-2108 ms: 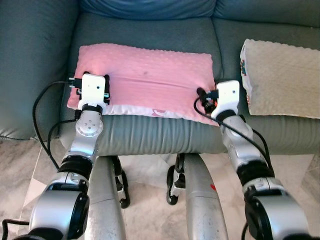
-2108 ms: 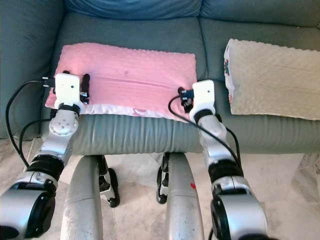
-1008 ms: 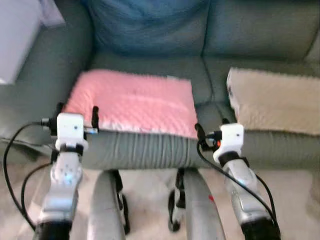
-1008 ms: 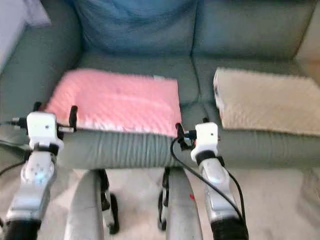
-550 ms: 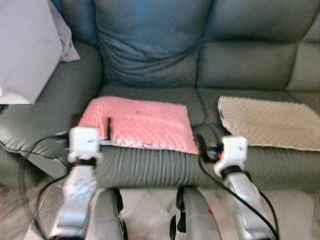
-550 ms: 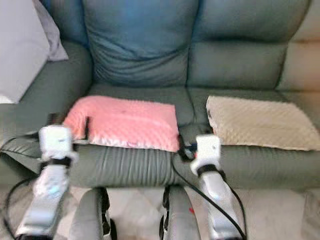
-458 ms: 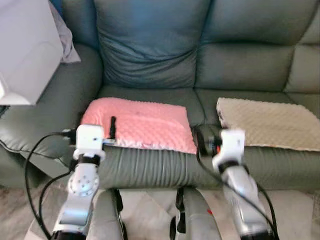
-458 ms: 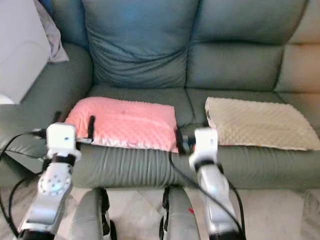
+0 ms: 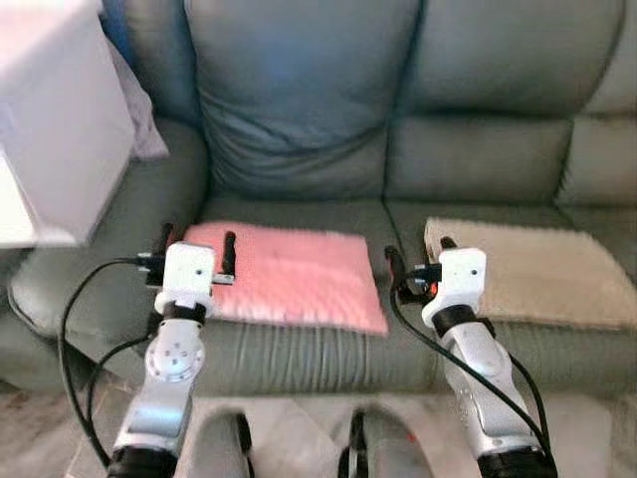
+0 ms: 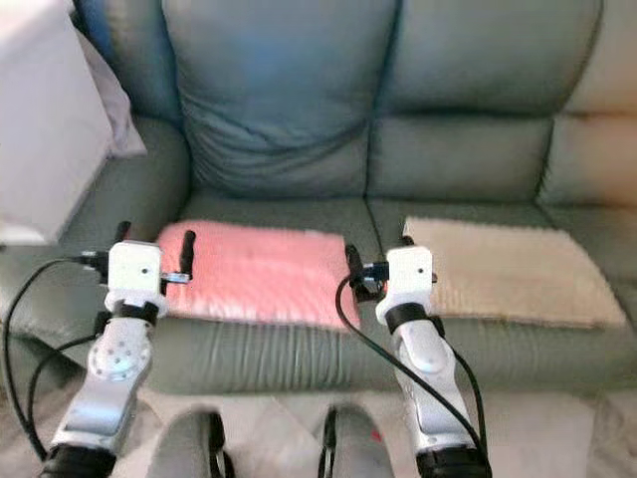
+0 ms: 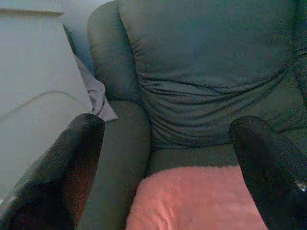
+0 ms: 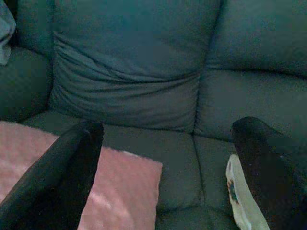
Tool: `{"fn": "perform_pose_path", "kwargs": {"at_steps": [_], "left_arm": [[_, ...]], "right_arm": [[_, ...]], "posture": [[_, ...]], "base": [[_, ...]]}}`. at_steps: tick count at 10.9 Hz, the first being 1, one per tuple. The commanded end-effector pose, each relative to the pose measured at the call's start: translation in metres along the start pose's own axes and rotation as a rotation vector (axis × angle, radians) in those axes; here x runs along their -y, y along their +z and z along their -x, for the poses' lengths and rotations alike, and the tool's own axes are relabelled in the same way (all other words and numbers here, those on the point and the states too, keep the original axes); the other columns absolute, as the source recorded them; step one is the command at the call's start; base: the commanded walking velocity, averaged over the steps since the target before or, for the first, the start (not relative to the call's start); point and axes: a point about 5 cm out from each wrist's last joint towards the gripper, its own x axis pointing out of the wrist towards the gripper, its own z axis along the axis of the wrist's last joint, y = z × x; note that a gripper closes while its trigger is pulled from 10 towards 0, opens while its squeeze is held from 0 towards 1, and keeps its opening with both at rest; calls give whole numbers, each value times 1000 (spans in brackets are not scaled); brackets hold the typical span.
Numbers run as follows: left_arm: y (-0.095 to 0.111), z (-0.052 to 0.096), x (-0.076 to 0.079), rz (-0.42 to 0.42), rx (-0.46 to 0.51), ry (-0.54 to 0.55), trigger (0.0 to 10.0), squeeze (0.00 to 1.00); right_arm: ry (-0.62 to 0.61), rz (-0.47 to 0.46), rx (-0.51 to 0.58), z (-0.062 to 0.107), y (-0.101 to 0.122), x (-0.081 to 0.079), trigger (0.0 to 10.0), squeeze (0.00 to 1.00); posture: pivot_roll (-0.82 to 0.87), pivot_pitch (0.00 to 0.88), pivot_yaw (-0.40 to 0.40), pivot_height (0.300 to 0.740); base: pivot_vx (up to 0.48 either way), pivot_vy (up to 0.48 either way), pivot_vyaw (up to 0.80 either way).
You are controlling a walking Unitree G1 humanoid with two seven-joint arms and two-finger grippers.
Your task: Move the pillow to the sofa
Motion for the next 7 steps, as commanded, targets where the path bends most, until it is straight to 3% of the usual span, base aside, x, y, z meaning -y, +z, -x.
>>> {"fn": "perform_pose_path", "kwargs": {"at_steps": [1, 5, 7], "left_arm": [[3, -5, 3, 6, 20, 5, 10000, 0], [3, -16, 0, -4, 15, 40, 10000, 0], [0, -15, 4, 36, -11, 23, 10000, 0]], "right_arm": [[2, -9, 4, -4, 1, 2, 10000, 0], [8, 3, -22, -11, -2, 3, 10000, 0], [72, -6, -6, -11, -1, -5, 10000, 0]], "posture": [[-15, 0, -40, 740], [-22, 0, -35, 740], [-21, 0, -34, 740]], "base": [[0, 0, 0], [0, 0, 0], [0, 0, 800]]}}
